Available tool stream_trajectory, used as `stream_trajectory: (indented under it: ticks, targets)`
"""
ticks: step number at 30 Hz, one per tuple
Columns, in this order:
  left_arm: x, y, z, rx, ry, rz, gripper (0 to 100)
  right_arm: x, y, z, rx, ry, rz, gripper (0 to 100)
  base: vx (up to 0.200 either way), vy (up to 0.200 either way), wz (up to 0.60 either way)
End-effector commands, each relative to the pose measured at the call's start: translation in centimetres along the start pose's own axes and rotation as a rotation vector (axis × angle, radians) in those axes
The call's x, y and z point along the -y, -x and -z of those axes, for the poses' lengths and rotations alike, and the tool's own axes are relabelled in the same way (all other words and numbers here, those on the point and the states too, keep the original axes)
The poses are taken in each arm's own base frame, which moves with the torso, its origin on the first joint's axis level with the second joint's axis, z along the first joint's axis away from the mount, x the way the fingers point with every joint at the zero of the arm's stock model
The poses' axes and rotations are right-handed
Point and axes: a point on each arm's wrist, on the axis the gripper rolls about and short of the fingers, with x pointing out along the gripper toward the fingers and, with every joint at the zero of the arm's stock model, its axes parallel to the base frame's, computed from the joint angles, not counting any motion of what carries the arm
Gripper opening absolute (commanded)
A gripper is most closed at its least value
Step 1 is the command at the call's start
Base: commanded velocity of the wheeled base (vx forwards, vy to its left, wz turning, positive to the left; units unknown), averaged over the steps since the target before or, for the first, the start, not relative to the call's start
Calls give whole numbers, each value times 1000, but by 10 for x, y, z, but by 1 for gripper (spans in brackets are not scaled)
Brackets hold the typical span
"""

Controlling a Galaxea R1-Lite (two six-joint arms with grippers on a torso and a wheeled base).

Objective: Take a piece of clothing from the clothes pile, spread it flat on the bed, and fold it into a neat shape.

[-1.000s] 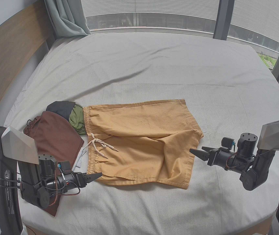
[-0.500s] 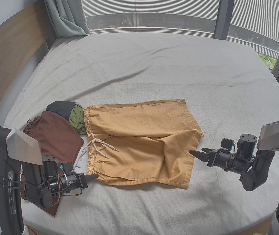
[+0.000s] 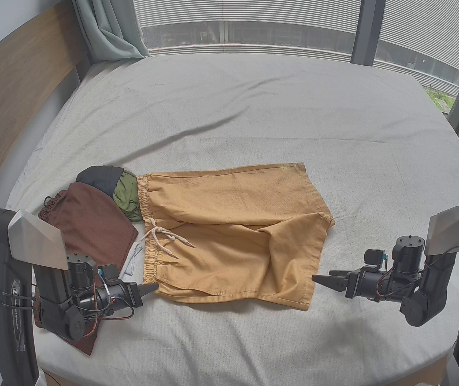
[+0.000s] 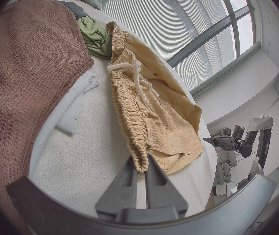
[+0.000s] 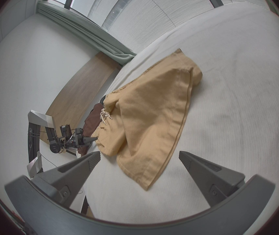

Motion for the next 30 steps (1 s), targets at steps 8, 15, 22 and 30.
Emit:
stream_trajectory:
  ticks: [8, 15, 22, 30]
  targets:
    - [1, 0, -1, 5, -7, 2, 0, 2, -6, 29, -106, -56, -3, 100, 0, 0, 0]
    - [1, 0, -1, 5, -7, 2, 0, 0, -13, 36, -135, -66, -13, 100, 0, 0, 0]
    - [1, 0, -1, 5, -7, 2, 0, 4, -17, 43, -153, -77, -9, 100, 0, 0, 0]
    - [1, 0, -1, 4, -6, 1, 0, 4, -24, 49, -174, -81, -20, 100, 0, 0, 0]
